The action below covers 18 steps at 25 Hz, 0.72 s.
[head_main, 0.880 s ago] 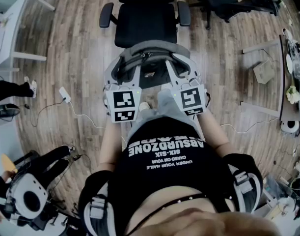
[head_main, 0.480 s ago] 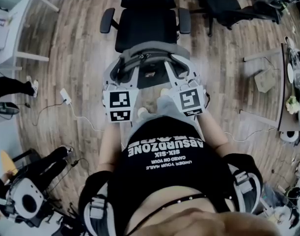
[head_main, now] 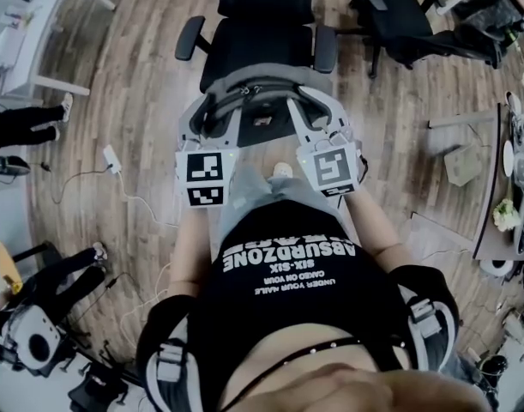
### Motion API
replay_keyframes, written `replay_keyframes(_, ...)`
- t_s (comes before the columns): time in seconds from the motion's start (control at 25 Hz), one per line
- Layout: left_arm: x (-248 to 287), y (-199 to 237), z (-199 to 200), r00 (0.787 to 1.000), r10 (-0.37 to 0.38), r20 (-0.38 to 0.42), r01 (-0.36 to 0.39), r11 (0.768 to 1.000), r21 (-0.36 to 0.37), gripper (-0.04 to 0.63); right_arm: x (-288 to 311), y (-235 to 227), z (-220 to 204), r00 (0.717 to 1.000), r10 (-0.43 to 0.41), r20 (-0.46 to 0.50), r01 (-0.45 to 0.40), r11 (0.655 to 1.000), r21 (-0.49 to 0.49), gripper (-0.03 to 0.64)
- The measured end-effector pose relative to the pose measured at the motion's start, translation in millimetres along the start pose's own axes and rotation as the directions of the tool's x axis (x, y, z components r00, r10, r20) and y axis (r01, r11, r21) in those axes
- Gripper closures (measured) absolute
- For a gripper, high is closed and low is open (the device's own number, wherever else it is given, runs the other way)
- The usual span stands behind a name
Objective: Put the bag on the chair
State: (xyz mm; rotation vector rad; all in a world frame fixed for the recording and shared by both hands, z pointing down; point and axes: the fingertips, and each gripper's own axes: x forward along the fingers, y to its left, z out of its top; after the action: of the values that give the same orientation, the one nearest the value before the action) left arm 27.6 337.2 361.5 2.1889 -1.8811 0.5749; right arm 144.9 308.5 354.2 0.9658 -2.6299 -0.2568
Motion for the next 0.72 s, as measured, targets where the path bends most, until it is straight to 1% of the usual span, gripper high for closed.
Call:
replay_keyframes(0.24,25.8,0.6,1.9,0.999,-0.010,-0.036,0.009,1.000,-0.018,0.377,17.5,-18.4,-10.3,0.999,0.016,-0.029,-0.016,1.000,0.014,0.552)
replay_keyframes(0.44,49.6,3.4,-1.4,0.998,-0.015,-0.057,0.014,1.000,-0.012,0.379,34.4,-29.8,-22.9,0.998,0.027,-0.049,-0.025,0.999,0.037,0.552)
replay_keyframes(0.56,65.8,12.5,-2.4,0.997,-0.027,-0.067,0.026,1.000,-0.018,0.380,51.0,-35.2,-26.9,0.998,0.026,-0.065,-0.023,0.999,0.045,0.552)
replay_keyframes(0.72,91.4,25.6,6.3,0.997,-0.045,-0.068,0.044,0.999,-0.022,0.382,74.9,-50.7,-26.9,0.997,0.026,-0.072,-0.023,0.999,0.041,0.554)
